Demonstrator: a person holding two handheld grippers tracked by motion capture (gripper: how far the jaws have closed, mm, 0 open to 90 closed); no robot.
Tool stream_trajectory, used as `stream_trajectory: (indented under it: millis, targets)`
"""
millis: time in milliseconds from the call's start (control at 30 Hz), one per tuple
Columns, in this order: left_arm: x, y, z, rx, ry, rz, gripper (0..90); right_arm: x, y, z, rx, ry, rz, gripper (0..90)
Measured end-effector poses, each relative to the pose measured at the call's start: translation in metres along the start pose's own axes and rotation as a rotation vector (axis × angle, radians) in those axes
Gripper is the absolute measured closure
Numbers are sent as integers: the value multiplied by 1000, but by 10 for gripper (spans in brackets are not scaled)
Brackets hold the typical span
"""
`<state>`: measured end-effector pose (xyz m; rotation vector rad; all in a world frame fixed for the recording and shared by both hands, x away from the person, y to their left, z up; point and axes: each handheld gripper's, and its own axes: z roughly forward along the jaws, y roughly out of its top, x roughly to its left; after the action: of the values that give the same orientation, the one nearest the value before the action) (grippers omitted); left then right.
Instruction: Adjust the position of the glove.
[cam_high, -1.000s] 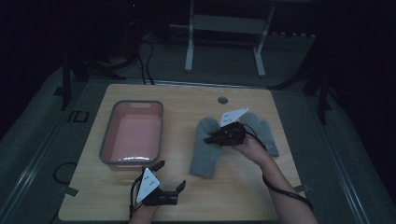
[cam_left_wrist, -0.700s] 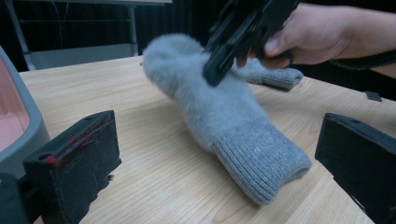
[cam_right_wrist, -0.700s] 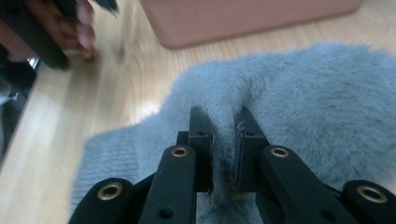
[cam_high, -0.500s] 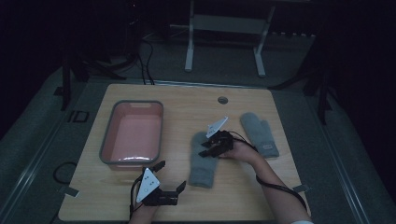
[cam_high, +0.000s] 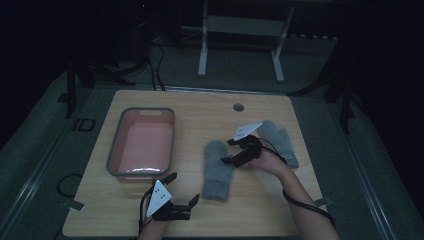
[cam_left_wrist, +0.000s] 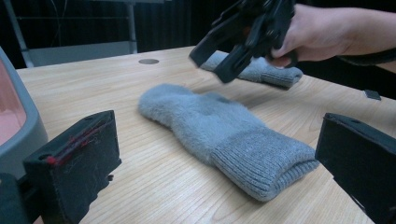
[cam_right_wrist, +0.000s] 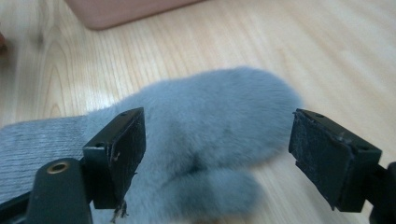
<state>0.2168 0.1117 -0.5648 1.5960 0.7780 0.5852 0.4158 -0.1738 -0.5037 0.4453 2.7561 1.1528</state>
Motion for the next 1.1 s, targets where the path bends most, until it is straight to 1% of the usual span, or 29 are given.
stream_trajectory:
  millis: [33, 100, 200, 267, 300, 367, 433, 467, 500, 533, 567, 633, 700, 733, 800, 833, 900, 933, 967, 1000, 1033, 1100]
  targets:
    - [0, 0, 0, 2, 0, 1, 1, 1, 0, -6, -12, -20, 3, 187]
    - [0, 0, 1, 2, -1, -1, 1, 1, -2, -17, -31, -21, 15, 209]
    - [0, 0, 1, 6, -2, 0, 1, 1, -5, -36, -77, -71, 24, 225]
    - [0, 0, 1, 6, -2, 1, 1, -1, -9, -49, -101, -102, 48, 229]
    - [0, -1, 1, 8, -2, 1, 1, -2, -12, -55, -102, -121, 56, 245]
    - [0, -1, 1, 8, -2, 1, 1, -5, -18, -67, -101, -179, 71, 253]
    - [0, -1, 2, 10, -2, 0, 1, -10, -26, -78, -115, -217, 115, 256]
    - [0, -1, 2, 9, -2, 0, 1, -12, -30, -83, -117, -233, 137, 256]
    - [0, -1, 2, 10, -2, 0, 1, -15, -34, -87, -111, -261, 165, 256]
    - [0, -1, 2, 9, -1, 0, 1, -19, -39, -92, -106, -290, 190, 270]
    - [0, -1, 2, 10, -1, 1, 1, -22, -44, -96, -104, -316, 225, 330]
    - [0, -1, 2, 13, 0, 0, 1, -30, -54, -104, -113, -368, 287, 360]
    - [0, -1, 3, 15, 2, 0, 1, -38, -65, -109, -97, -426, 342, 368]
    - [0, -1, 3, 14, 1, -1, 1, -42, -70, -109, -83, -433, 366, 368]
    - [0, -2, 3, 16, 1, -2, 1, -50, -80, -109, -52, -475, 407, 386]
    - [0, -2, 3, 18, 1, 0, 1, -53, -86, -109, -43, -473, 426, 390]
    - [0, -2, 4, 18, 3, -2, 1, -59, -95, -107, -31, -508, 458, 421]
    - [1, -2, 4, 17, 2, -2, 1, -61, -100, -106, -29, -508, 479, 421]
    - [1, -2, 4, 16, 3, -4, 1, -63, -104, -105, -28, -525, 494, 424]
    - [1, -2, 4, 15, 2, -7, 1, -65, -107, -103, -29, -533, 507, 426]
    - [1, -2, 4, 16, 2, -11, 1, -67, -110, -101, -31, -531, 525, 424]
    - [1, -2, 4, 17, 1, -12, 2, -70, -116, -96, -25, -546, 539, 400]
